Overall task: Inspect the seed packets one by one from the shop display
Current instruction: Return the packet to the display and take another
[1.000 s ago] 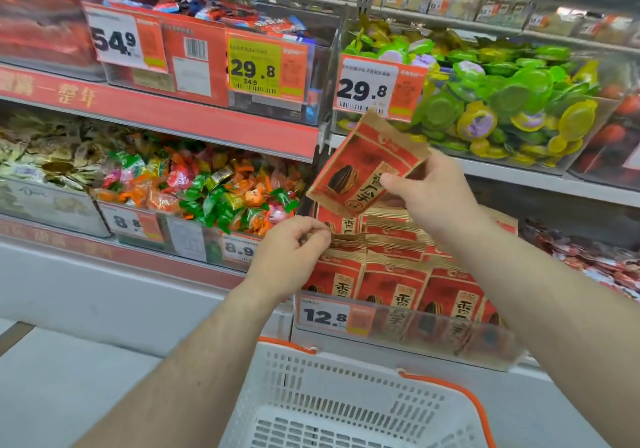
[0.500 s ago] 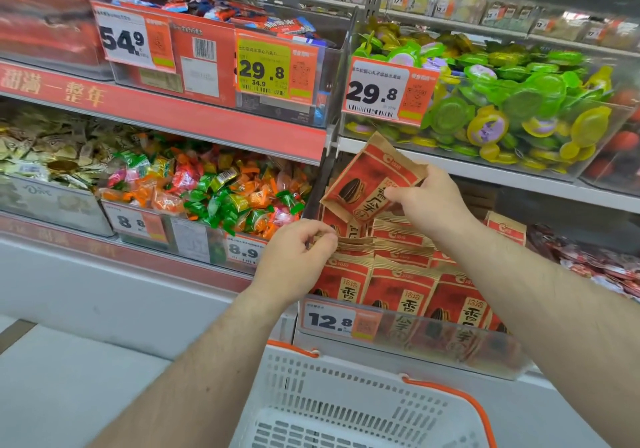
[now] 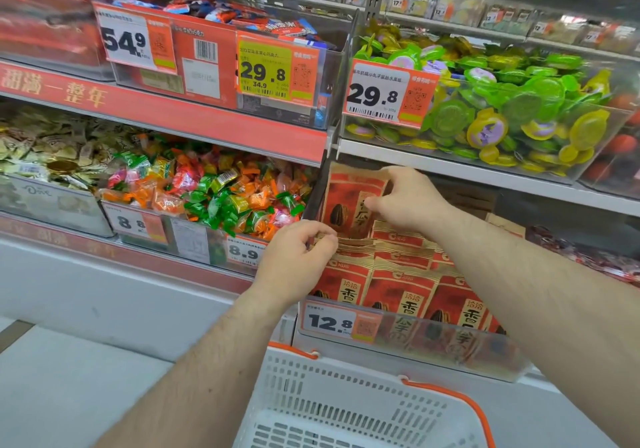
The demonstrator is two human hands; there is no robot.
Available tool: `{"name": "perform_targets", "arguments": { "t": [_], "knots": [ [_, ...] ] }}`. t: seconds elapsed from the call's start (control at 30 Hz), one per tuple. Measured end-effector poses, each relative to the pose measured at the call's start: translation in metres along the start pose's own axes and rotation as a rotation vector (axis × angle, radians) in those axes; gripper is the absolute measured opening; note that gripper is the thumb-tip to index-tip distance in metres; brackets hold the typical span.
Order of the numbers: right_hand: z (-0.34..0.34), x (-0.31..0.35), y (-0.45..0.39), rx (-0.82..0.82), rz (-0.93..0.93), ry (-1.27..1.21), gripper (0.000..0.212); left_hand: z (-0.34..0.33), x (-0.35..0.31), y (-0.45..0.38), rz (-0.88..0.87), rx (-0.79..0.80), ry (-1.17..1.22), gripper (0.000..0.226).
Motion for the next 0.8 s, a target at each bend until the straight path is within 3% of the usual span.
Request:
{"name": "perform_targets", "arguments": {
  "t": [0.13,0.27,0.53,0.7,0.8],
  "knots": [
    [-0.013,0.001,-0.01,0.007,0.024,0.112,0.046,-0.001,0.003,-0.001,0.008,0.007,-0.011,0.016],
    [-0.023,0.02,-0.011,0.007,0.163,0.337,0.019,-0.001,0.003,0.0,0.002,0.015,-0.02,0.008],
    [-0.042,0.013,-0.024,0.1,0.047,0.476,0.03,-0.002,0.001,0.002,-0.002,0.029,-0.002,0.04],
    [-0.048,0.004,-0.034,0.153,-0.024,0.465,0.037,-0.002,0.001,0.002,-0.021,0.014,0.012,0.016],
    [-0.042,0.01,-0.032,0.085,0.028,0.46,0.032,-0.002,0.001,0.0,-0.05,-0.003,0.0,0.006]
  ]
}}
Point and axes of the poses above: each hand's wrist, its own y-axis away from the middle knuckle, its own z-axis out of the back of the hand, x = y × z, the point moved 10 cm from there along -y, towards the middle knuckle, and after that the axes turned 14 degrees about -y, right-handed, at the moved point
